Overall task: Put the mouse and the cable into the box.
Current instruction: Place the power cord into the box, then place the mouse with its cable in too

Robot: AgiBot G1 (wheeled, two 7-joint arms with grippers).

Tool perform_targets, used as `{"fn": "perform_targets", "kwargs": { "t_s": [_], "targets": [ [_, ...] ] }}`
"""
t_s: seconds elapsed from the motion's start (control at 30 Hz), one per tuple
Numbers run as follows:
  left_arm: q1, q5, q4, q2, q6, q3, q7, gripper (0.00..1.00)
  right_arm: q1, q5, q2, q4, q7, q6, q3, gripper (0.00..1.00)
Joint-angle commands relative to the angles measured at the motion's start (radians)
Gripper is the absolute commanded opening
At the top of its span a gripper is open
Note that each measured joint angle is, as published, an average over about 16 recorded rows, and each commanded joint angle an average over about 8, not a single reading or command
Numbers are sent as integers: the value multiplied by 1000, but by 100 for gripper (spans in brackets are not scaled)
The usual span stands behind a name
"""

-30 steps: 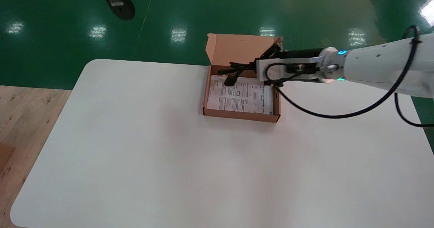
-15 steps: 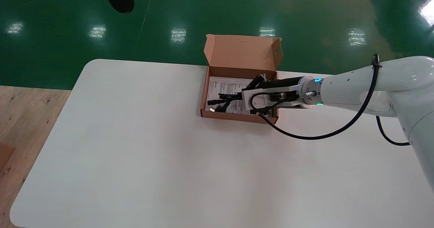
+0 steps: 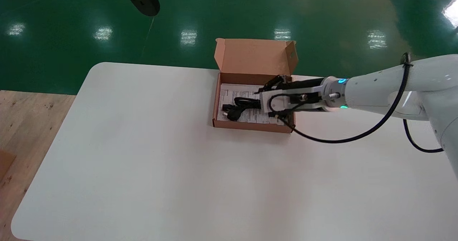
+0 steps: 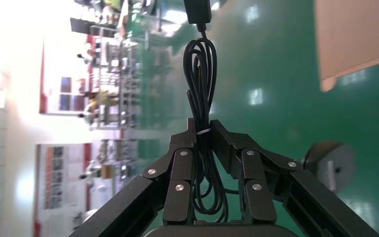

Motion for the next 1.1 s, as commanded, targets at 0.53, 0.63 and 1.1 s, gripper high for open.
{"fn": "perform_targets", "kwargs": {
  "t_s": [0.53,0.63,1.1],
  "targets": [
    [210,-121,163,304,-22,-30,24,0,171,40,351,-23,-8,-164,32,100],
    [264,-145,153,326,-32,-17,2,0,166,30,388,-36,-9,-167,25,100],
    [455,-238,14,333,-281,202,-291,0,158,-7,484,-66,-14,-177,0,100]
  ]
}}
